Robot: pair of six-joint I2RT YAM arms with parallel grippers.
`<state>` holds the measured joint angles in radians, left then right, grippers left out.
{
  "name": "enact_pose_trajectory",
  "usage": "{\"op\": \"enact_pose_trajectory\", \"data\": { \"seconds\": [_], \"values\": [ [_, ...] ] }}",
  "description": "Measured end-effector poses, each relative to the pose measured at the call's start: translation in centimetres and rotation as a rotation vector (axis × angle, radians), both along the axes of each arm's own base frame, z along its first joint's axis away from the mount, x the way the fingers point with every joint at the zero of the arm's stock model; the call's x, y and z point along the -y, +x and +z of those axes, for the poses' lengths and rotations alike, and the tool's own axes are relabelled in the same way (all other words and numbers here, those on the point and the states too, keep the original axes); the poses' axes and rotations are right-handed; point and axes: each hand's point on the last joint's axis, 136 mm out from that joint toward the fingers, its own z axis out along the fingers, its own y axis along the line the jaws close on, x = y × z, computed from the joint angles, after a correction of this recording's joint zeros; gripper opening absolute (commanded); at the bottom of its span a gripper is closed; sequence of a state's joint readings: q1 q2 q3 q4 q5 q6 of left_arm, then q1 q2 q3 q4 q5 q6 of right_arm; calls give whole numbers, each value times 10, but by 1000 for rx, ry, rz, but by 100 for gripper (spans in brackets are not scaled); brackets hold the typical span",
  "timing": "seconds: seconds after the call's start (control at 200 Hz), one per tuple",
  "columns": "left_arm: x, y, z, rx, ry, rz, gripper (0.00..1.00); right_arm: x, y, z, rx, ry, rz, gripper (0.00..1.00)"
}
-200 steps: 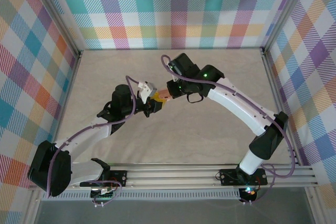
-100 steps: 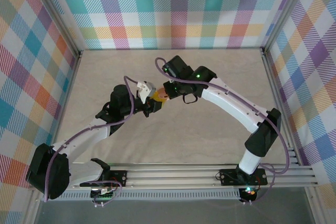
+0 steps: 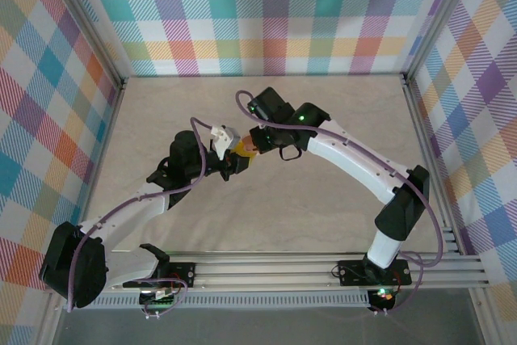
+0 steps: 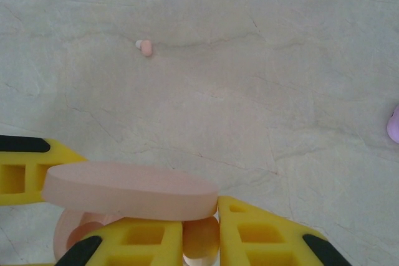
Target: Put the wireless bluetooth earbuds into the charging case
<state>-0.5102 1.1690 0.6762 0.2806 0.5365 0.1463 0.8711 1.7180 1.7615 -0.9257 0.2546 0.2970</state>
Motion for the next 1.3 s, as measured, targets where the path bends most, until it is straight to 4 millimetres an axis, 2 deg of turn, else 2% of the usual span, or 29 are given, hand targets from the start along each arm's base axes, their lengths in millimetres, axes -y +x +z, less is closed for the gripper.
{"op": "enact_pose_trajectory", "data": {
  "seconds": [0.195,0.845,1.045,1.3],
  "values": [
    [0,0,0,0,0,0,7,-2,-5,-4,-10,-18,21,32],
    [-1,-3,1,-3,2,-1,7,-6,-12,-1,-30,5,49,39],
    [-3,-4,7,11,-4,3,7,-5,-17,14,-17,46,56,39],
    [-13,-8,11,30,27,45,7,-5,-28,52,34,170,87,37]
  ]
}}
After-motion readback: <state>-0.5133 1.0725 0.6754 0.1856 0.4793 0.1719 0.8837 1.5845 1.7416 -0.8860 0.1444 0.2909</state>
